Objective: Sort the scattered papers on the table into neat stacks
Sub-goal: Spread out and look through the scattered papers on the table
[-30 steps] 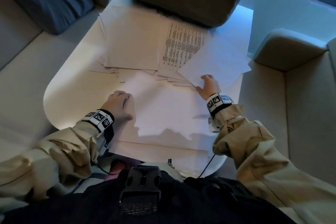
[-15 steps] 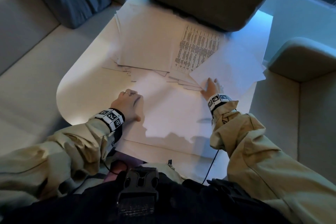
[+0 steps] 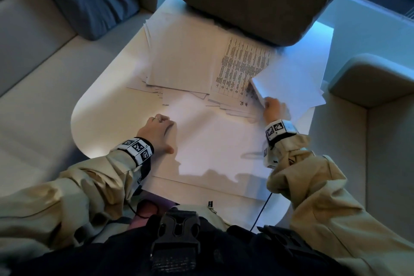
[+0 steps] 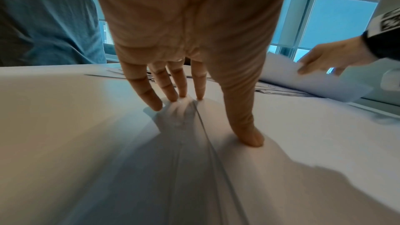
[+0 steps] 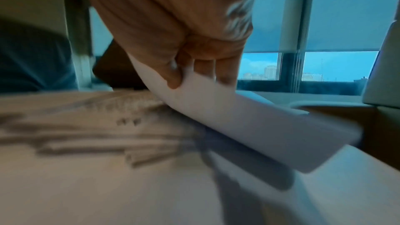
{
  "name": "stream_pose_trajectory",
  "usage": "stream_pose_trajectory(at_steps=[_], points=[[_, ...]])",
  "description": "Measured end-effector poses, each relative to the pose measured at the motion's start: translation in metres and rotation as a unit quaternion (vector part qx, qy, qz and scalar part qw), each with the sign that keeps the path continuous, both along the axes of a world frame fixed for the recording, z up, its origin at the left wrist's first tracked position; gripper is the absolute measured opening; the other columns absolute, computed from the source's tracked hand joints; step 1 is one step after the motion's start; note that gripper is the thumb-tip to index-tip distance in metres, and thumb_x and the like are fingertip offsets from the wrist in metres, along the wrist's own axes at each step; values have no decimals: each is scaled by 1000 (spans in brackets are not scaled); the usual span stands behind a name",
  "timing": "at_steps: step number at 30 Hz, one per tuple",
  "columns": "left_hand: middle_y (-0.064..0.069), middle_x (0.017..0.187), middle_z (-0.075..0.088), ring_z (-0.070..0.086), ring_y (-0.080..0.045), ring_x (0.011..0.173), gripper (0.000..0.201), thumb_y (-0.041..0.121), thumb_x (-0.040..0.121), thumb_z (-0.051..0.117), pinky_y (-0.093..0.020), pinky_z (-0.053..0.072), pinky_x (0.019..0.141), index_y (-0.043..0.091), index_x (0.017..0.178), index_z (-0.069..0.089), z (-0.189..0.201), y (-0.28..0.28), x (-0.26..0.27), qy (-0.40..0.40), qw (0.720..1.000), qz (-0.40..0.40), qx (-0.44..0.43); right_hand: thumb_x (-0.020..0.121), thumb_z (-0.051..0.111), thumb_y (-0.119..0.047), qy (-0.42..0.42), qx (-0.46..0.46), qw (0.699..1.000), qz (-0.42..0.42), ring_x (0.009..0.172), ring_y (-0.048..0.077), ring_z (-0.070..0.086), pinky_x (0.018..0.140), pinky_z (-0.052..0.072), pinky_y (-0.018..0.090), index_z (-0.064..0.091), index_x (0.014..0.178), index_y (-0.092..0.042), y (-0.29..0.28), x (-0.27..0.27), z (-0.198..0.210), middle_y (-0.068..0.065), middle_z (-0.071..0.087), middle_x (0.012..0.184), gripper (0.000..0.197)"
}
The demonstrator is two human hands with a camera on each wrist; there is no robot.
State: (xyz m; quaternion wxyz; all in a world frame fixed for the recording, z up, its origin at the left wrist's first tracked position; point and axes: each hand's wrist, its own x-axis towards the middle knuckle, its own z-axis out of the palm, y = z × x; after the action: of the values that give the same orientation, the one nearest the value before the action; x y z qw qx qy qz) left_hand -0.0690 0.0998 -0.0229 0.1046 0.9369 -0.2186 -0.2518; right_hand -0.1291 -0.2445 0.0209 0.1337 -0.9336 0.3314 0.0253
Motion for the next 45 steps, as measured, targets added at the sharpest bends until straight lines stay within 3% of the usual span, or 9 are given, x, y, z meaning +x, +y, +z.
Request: stream_pose_trajectory(at_steps=[7,13,17,22,25,29,32,38,45], points=[[-4,137,40,43,-23,123,66,41,75,69,-38,41,101,22,134,47,0,-5,13,-18,1000,6,-18,95,47,-12,-268,67,960,54,78,24,53,65,34,26,64,98,-7,26,-34,62,9,63,86,18],[-16,135,49,53,-29,117,53,41,95,46,-37,41,98,5,135,43,17,-25,25,-5,973,127,-192,88,55,-10,-406,330,850,61,76,7,55,73,46,24,60,90,-18,42,-71,85,-2,63,82,9],[-15,137,48,49,-32,122,60,47,100,29,-41,36,105,4,142,30,27,-36,28,30,925,218,-308,91,55,-7,-399,423,811,-65,63,10,54,60,46,26,59,89,-20,37,-90,62,-12,60,67,14],[-8,126,55,55,-26,112,75,58,86,52,-39,44,97,11,141,31,22,-38,28,98,925,213,-301,97,47,-5,-293,485,802,-192,53,5,60,46,47,21,52,93,-17,35,-115,20,3,62,80,14],[-3,115,56,53,-21,101,69,48,82,66,-31,43,85,11,133,39,17,-36,22,95,942,184,-263,95,50,-5,-226,448,834,-229,59,8,62,46,50,20,51,91,-16,31,-131,-11,11,63,95,12],[-13,125,57,54,-29,112,69,41,78,73,-35,43,91,13,133,42,13,-28,18,66,966,140,-206,84,64,-11,-51,297,935,-186,95,32,63,85,53,47,52,110,-8,20,-144,-37,18,64,112,29],[-15,126,56,53,-32,112,72,35,77,76,-34,42,93,10,134,41,9,-19,16,66,976,131,-162,86,65,-20,-10,196,973,-120,105,31,59,95,45,39,48,126,-2,23,-135,-29,17,57,120,47],[-10,119,53,53,-27,109,75,25,65,83,-34,45,96,9,129,46,-8,3,9,46,982,120,-136,85,63,-13,-78,134,986,-63,109,33,57,97,39,33,55,120,0,10,-68,-16,18,57,120,38],[-8,126,44,45,-26,116,79,32,59,86,-34,37,103,14,128,51,-13,9,0,5,986,99,-131,89,60,-40,9,104,984,-142,125,32,43,102,35,34,48,128,2,1,9,-30,21,45,134,59]])
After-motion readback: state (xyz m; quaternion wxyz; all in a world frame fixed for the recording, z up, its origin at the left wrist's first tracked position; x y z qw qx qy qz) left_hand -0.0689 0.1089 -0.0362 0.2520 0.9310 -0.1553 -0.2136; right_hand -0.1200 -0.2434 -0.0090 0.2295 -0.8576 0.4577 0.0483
